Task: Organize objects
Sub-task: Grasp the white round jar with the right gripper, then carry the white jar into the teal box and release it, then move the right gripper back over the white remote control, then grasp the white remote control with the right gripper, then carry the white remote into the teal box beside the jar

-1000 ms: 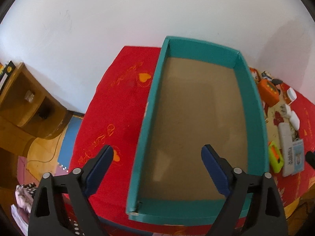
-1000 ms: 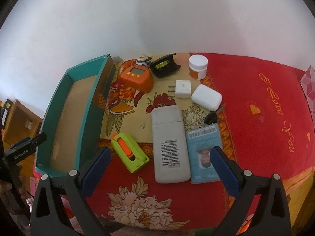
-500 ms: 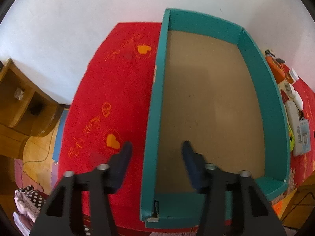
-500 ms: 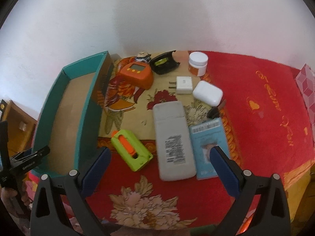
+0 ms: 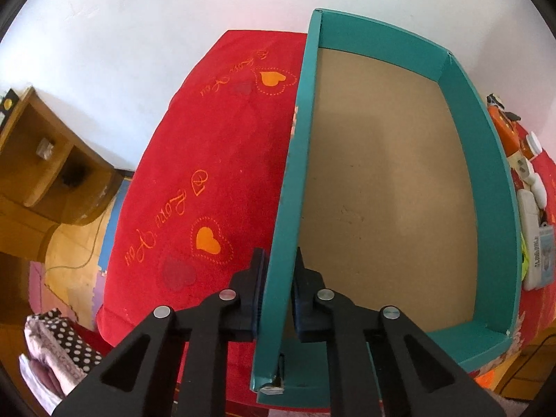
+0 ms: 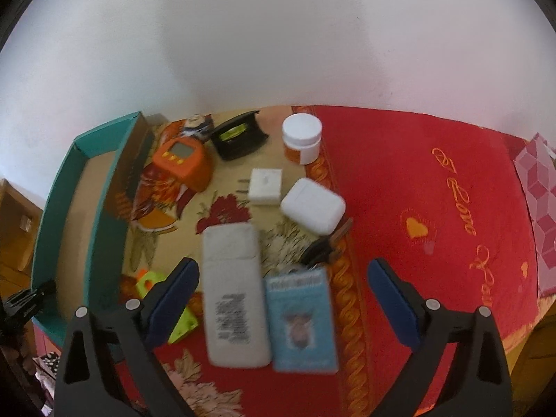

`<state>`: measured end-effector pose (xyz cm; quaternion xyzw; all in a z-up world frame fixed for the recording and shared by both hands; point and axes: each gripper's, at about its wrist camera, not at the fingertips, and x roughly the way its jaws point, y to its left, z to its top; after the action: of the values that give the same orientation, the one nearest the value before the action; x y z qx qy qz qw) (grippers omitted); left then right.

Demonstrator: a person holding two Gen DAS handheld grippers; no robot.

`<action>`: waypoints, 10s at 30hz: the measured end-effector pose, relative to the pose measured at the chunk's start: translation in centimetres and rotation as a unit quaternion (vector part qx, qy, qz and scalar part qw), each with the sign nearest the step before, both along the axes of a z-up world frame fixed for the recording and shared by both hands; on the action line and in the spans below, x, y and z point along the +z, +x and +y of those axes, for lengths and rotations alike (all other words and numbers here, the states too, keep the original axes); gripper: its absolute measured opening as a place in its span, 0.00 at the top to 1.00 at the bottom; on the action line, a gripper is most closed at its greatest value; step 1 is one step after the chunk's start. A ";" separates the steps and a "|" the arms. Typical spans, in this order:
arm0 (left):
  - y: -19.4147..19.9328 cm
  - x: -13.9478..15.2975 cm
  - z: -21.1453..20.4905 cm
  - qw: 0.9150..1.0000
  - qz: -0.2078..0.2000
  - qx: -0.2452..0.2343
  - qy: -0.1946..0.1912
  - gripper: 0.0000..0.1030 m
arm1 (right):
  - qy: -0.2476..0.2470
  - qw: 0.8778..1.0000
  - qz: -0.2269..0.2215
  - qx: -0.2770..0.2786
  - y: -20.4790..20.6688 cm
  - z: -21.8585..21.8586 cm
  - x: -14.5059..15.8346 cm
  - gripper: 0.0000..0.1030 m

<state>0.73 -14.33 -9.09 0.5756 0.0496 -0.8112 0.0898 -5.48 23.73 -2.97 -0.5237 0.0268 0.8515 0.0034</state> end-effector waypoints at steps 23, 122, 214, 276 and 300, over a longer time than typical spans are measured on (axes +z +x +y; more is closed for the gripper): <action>0.3 -0.1 0.8 1.000 -0.007 -0.004 -0.020 0.86 | 0.022 0.999 -0.007 0.032 -13.5 2.6 -3.4 0.40; 0.0 0.2 1.2 0.995 -0.003 -0.092 -0.028 0.86 | -0.030 0.963 -0.041 0.265 -15.4 -31.1 -2.7 0.61; -0.3 -0.1 1.2 0.995 0.002 -0.093 -0.037 0.86 | -0.038 0.993 -0.086 0.073 0.2 -5.0 -4.6 0.45; -0.4 -0.1 1.4 0.994 0.005 -0.098 -0.038 0.86 | -0.035 0.997 -0.037 0.063 -0.7 -7.1 -3.0 0.46; -0.4 -0.3 1.4 0.994 0.006 -0.098 -0.036 0.86 | -0.065 0.980 0.004 0.186 -5.2 -18.6 2.3 0.46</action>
<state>0.32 -12.90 -9.35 0.5689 -0.0361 -0.8211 0.0303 -10.65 5.09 -0.70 -0.5148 -0.0158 0.8361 -0.1887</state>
